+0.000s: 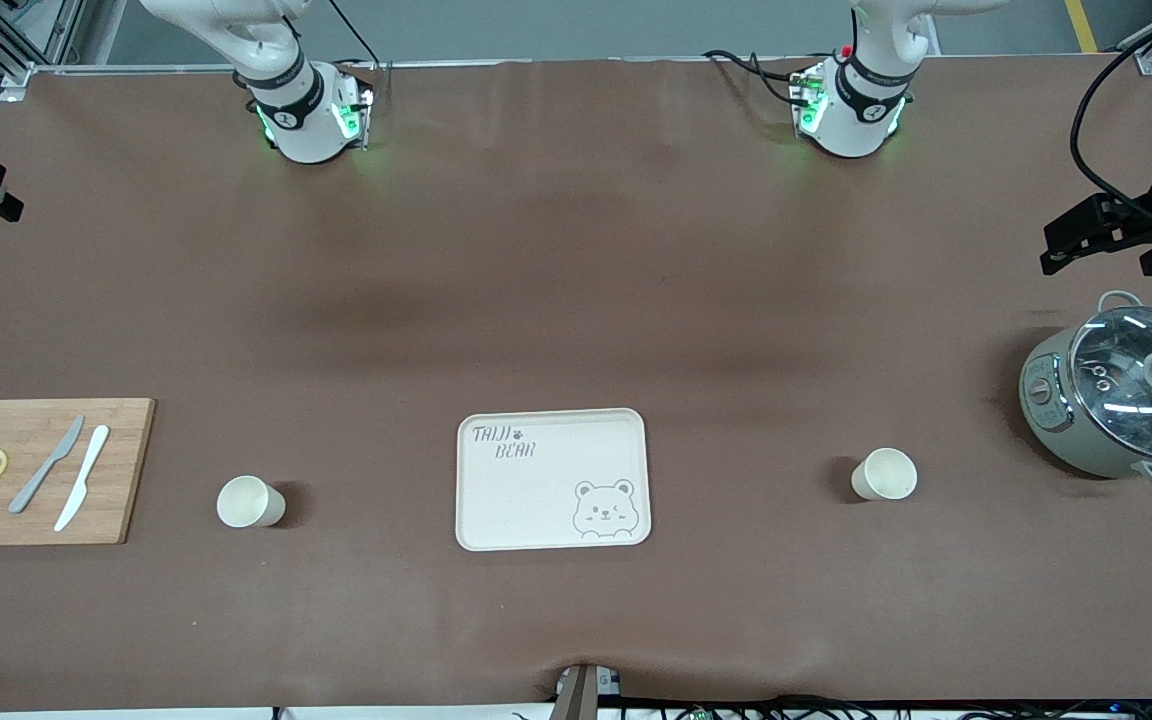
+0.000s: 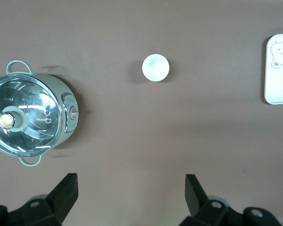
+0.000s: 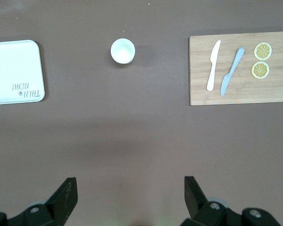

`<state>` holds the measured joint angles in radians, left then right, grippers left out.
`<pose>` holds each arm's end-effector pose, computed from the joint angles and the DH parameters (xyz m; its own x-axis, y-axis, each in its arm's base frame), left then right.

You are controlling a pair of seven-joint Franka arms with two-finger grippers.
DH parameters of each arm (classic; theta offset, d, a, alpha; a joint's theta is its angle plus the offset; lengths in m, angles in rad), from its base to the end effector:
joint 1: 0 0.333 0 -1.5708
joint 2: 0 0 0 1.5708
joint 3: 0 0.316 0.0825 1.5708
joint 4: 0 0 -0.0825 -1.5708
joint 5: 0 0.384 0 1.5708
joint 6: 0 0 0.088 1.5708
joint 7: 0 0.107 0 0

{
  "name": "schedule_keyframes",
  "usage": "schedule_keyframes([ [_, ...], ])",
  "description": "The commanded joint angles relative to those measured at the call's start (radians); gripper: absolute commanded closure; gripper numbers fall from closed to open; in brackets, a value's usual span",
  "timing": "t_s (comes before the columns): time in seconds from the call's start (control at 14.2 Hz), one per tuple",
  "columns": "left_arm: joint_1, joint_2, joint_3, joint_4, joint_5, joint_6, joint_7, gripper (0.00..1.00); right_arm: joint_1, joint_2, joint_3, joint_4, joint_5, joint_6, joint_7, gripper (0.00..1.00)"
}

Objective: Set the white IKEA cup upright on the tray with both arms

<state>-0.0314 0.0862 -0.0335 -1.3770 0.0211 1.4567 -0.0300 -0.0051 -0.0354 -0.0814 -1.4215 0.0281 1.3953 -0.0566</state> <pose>0.5686 -0.0335 0.6565 0.9995 -0.0324 -0.0059 -0.0325 -0.9993 -0.0183 0.5208 -0.0428 0.6971 0.9996 -0.0250 0.0109 -0.0247 -0.9992 -0.0299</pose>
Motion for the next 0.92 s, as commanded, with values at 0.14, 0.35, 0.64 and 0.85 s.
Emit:
schedule_keyframes([
  [0.14, 0.004, -0.005, -0.006, -0.008, 0.019, 0.024, 0.009, 0.00, -0.015, 0.012, 0.011, 0.026, -0.013, -0.007, 0.011, 0.00],
  [0.35, -0.002, 0.000, -0.005, -0.008, 0.068, 0.027, 0.009, 0.00, -0.015, 0.012, 0.012, 0.027, -0.014, -0.007, 0.009, 0.00],
  [0.64, -0.007, 0.029, -0.011, -0.010, 0.095, 0.034, 0.009, 0.00, -0.012, 0.011, 0.014, 0.067, -0.011, -0.007, 0.007, 0.00],
  [0.85, -0.016, 0.092, -0.011, -0.008, 0.089, 0.066, -0.008, 0.00, -0.010, 0.064, 0.014, 0.069, -0.004, 0.085, 0.011, 0.00],
])
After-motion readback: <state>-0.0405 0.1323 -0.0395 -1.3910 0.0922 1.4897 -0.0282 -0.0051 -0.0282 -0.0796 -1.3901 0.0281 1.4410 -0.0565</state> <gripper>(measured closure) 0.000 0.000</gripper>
